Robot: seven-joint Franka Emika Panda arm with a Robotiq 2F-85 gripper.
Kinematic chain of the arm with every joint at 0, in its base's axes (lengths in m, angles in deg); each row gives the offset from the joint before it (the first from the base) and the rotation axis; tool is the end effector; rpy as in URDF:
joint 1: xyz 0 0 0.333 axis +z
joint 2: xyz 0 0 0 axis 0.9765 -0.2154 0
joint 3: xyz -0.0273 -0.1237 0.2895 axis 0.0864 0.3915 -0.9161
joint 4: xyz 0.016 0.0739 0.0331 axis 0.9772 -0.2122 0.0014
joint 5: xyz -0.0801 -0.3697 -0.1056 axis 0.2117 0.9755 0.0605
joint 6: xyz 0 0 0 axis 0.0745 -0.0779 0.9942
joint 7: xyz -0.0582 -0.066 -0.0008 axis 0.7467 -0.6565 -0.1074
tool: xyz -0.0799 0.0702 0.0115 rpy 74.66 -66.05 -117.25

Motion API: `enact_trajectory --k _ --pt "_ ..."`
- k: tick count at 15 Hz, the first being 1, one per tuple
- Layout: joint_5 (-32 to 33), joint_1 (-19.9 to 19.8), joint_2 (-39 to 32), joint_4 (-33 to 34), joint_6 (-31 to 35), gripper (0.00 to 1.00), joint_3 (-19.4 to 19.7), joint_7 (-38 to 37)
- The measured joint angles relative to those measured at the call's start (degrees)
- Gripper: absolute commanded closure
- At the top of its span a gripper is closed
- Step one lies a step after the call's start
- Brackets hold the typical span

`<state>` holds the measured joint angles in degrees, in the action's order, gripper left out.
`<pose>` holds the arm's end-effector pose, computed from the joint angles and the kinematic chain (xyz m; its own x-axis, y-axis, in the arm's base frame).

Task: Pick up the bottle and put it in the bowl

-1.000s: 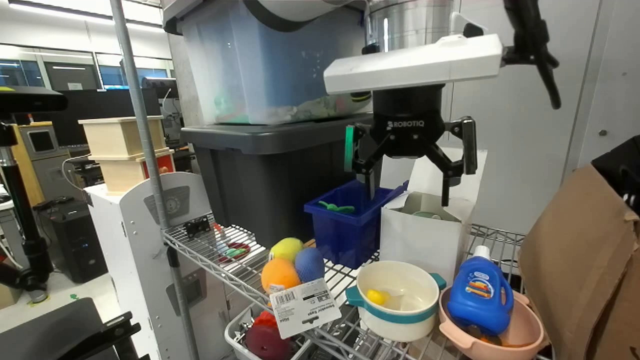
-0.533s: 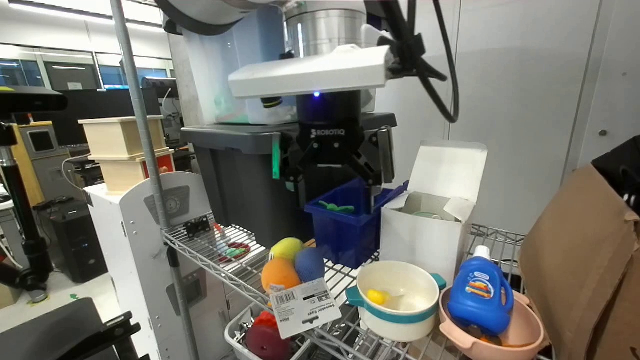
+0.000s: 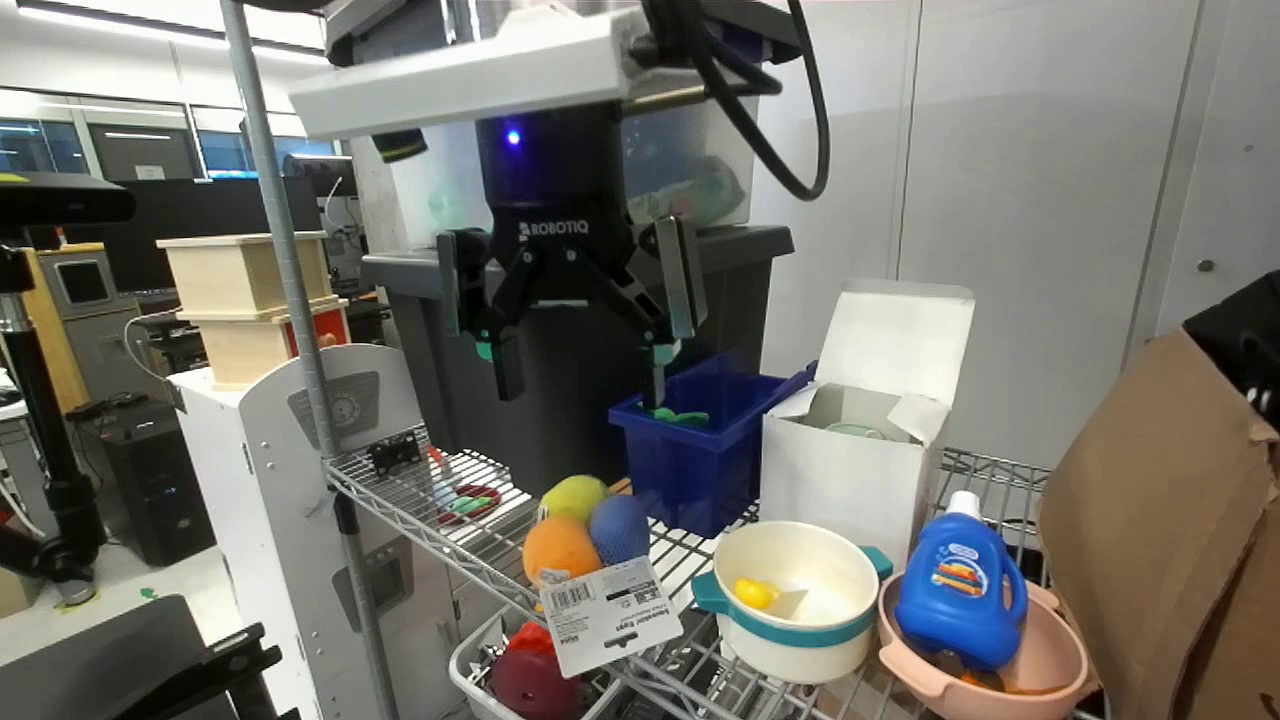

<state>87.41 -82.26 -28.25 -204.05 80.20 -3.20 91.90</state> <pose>0.5143 -0.0115 0.3030 0.9041 0.4268 0.0227 0.4258 -0.9040 0.0382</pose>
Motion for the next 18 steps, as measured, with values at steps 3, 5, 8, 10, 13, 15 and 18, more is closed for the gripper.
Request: enact_trajectory --k 3,5,8,10,13,15,18 --pt "-0.43 0.48 3.84 -2.87 -0.02 0.0 0.02 0.05" --pt "-0.68 1.27 6.04 -4.5 -0.06 0.0 0.03 0.05" --pt "-1.35 2.63 8.45 -6.31 -0.11 0.0 0.08 0.27" --pt "-2.05 3.53 9.77 -7.37 -0.15 0.0 0.12 0.64" --pt "-3.54 4.8 11.39 -8.85 -0.2 0.0 0.39 3.14" --pt "-4.17 5.28 12.09 -9.57 -0.21 0.0 0.64 4.32" --pt "-4.19 5.3 12.34 -9.83 -0.21 0.0 0.75 4.66"
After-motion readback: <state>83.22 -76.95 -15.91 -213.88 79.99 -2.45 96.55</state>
